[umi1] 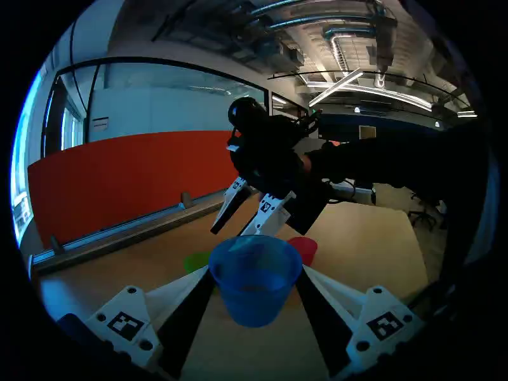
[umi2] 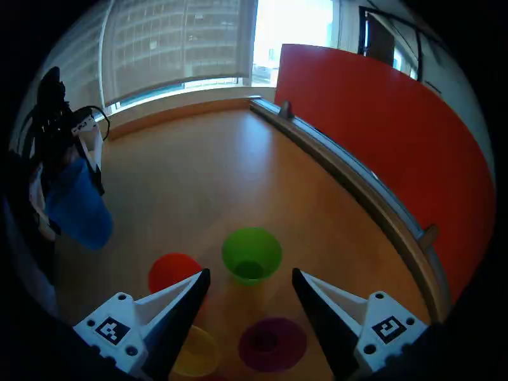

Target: Pour water

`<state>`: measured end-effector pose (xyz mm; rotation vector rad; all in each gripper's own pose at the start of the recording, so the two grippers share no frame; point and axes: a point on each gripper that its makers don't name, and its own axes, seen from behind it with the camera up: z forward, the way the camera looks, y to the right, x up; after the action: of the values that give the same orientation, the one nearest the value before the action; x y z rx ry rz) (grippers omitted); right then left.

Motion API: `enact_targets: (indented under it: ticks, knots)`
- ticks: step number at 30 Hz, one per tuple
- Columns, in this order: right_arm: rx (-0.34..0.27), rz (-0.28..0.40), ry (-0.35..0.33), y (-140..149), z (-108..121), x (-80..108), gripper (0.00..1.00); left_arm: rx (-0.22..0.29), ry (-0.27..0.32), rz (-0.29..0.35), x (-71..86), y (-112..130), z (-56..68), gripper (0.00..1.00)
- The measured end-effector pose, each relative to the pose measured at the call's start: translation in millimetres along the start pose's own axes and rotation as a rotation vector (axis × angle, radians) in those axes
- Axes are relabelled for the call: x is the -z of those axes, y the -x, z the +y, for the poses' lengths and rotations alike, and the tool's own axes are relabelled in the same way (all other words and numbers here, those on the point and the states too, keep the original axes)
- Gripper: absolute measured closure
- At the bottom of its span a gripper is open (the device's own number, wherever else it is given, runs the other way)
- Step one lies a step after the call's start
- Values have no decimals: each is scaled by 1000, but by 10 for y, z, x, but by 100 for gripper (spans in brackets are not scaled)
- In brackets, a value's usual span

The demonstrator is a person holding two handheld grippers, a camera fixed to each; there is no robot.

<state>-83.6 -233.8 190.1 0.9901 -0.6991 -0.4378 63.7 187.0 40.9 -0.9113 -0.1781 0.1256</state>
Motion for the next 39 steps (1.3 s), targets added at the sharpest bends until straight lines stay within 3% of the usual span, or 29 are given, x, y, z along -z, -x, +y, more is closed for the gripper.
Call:
enact_targets:
  ticks: [23, 39]
  knots:
    - [29, -155, -10, 89, 46, -368, 0, 33, -35, 31, 172, -25, -53, 14]
    - [31, -239, -13, 161, 73, -579, 0, 42, -39, 34, 191, 10, -90, 14]
